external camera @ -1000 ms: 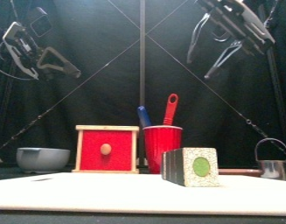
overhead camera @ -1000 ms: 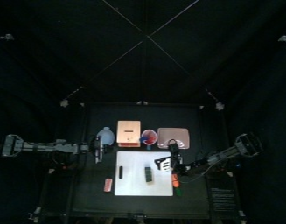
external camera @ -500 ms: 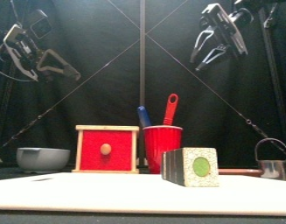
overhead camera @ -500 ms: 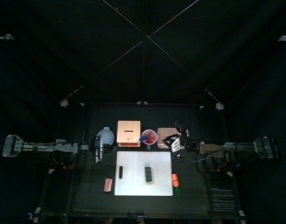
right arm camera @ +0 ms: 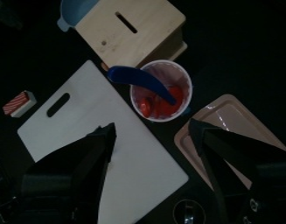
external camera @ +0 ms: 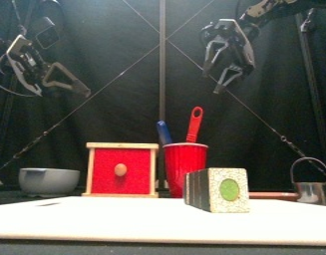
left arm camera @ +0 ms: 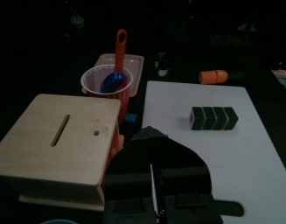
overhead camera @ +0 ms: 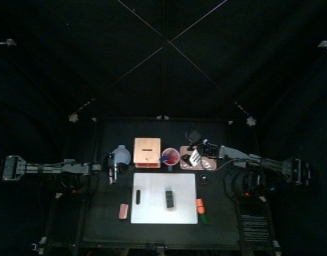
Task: Place sushi on board then cut the sushi with the knife then place the pieces on the plate
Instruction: Pick knife at handle with right hand
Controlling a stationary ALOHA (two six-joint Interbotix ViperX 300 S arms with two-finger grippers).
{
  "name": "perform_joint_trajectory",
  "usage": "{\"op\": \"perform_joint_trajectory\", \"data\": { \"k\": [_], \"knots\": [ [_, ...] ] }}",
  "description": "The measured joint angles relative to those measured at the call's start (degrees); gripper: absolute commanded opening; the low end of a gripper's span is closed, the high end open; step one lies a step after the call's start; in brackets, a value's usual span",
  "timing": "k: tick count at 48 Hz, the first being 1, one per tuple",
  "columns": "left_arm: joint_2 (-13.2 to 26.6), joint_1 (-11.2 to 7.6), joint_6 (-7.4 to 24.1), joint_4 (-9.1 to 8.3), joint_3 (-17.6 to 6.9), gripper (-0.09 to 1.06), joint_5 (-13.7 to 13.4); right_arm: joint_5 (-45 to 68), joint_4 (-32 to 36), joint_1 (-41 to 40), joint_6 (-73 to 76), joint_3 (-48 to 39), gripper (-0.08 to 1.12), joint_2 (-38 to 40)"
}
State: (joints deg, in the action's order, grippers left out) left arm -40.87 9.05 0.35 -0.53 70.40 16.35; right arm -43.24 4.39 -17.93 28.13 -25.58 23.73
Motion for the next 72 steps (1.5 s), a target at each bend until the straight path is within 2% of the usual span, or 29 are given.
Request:
{"op": "perform_joint_trajectory", "data": {
  "k": [10,26,40,53,62,72],
  "knots": [
    [0.0,0.09,0.0,0.09,0.1,-0.01,0.0,-7.0,-3.8,-2.0,-11.0,5.9,0.97,-5.3],
    [0.0,0.70,0.0,0.09,0.7,-0.01,0.0,-24.8,-10.7,-1.8,-23.1,20.5,0.97,-21.0],
    [0.0,0.88,-0.1,0.09,1.1,-0.01,0.1,-36.5,-8.3,-1.8,-26.4,32.3,0.97,-32.4],
    [0.0,0.97,-0.3,0.79,1.4,-0.01,0.0,-43.7,-4.4,-1.1,-26.9,37.8,0.97,-40.5],
    [0.0,0.97,-0.3,1.67,1.7,-0.01,0.0,-45.3,-3.8,-1.1,-26.8,39.6,0.96,-42.2],
    [0.0,0.97,-0.3,1.85,1.7,-0.01,0.0,-45.4,-3.9,-1.1,-26.8,38.9,0.91,-42.7]
  ]
}}
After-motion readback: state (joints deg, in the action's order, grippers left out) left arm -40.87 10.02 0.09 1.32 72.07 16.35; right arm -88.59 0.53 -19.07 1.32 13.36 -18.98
